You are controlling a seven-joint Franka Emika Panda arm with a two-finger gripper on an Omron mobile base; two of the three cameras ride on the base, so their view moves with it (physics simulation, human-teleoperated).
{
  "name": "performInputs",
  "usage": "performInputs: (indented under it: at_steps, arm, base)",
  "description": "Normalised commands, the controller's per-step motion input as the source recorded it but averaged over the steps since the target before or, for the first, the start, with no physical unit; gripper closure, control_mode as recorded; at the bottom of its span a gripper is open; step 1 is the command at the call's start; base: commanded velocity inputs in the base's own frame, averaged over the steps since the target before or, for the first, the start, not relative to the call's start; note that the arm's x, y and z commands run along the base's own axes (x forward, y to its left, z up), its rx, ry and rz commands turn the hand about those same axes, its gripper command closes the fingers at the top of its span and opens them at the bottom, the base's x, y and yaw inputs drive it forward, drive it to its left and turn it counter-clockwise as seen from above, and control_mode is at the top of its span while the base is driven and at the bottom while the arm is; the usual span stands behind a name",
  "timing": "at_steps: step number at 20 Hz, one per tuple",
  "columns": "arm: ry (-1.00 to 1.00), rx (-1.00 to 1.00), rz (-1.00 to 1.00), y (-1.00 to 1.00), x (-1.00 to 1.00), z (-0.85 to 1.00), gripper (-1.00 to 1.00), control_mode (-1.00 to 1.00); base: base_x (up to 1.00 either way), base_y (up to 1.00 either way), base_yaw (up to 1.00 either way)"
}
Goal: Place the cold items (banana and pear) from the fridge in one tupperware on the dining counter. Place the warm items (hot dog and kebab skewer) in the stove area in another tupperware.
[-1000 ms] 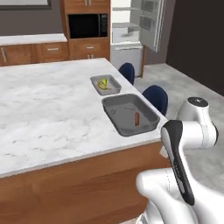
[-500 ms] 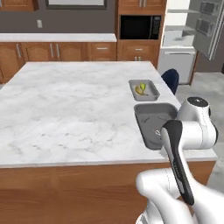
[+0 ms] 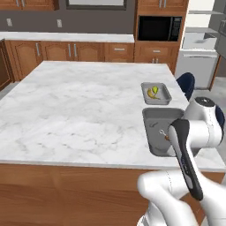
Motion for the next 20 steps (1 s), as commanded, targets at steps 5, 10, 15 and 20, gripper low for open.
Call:
performInputs:
  at_steps: [5, 10, 15, 20]
  arm:
    - [0.1, 0.01, 0.01, -0.59, 0.82, 0.05, 1.0, -1.0]
    - [0.19, 0.04, 0.0, -0.64, 0.96, 0.09, 1.0, -1.0]
    - [0.21, 0.01, -0.01, -0.35, 0.94, -0.03, 1.0, -1.0]
    - [0.03, 0.0, -0.04, -0.03, 0.84, -0.46, 1.0, -1.0]
  base:
    - [0.0, 0.0, 0.0]
    - [0.0, 0.0, 0.0]
    - [0.0, 0.0, 0.0]
    - [0.0, 0.0, 0.0]
